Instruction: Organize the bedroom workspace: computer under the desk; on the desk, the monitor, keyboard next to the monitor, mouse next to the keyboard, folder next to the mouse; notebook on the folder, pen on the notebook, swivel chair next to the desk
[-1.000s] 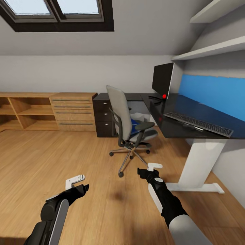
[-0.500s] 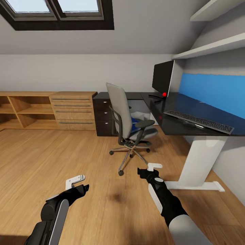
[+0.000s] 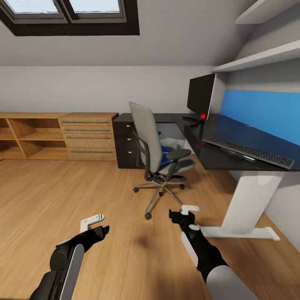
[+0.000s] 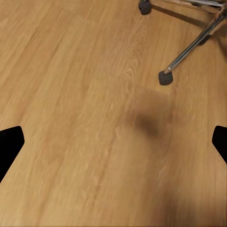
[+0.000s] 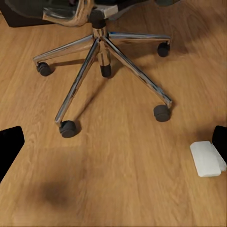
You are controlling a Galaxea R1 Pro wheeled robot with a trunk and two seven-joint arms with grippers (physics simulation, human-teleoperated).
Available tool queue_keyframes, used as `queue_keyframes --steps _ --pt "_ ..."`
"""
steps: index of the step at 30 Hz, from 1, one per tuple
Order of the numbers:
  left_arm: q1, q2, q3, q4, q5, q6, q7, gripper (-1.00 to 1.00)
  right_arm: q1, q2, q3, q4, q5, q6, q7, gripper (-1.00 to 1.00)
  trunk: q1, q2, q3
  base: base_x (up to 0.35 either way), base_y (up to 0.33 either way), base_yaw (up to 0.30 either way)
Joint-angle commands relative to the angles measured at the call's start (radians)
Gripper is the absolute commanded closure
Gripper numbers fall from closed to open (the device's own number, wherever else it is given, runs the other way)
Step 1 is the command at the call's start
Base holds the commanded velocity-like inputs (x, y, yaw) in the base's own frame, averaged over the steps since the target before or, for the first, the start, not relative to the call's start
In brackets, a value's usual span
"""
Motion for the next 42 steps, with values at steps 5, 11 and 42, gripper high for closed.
queue_keyframes --steps 5,11,42 --pt "-0.001 0.001 0.004 -0.001 0.011 0.003 0.007 -1.00 0.000 -0.012 0.004 0.087 0.009 -0.116 -0.051 -1.00 0.000 0.000 -0.001 0.315 0.000 0.000" --pt "-0.001 0.002 0.006 -0.001 0.011 0.004 0.007 -1.00 -0.003 -0.044 0.002 0.178 0.020 -0.220 -0.088 -1.00 0.000 0.000 -0.001 0.280 0.000 0.000" --pt "-0.001 0.002 0.006 0.032 0.012 0.004 0.009 -1.00 -0.014 -0.083 0.001 0.210 0.013 -0.347 -0.232 -1.00 0.000 0.000 -0.001 0.243 0.000 0.000"
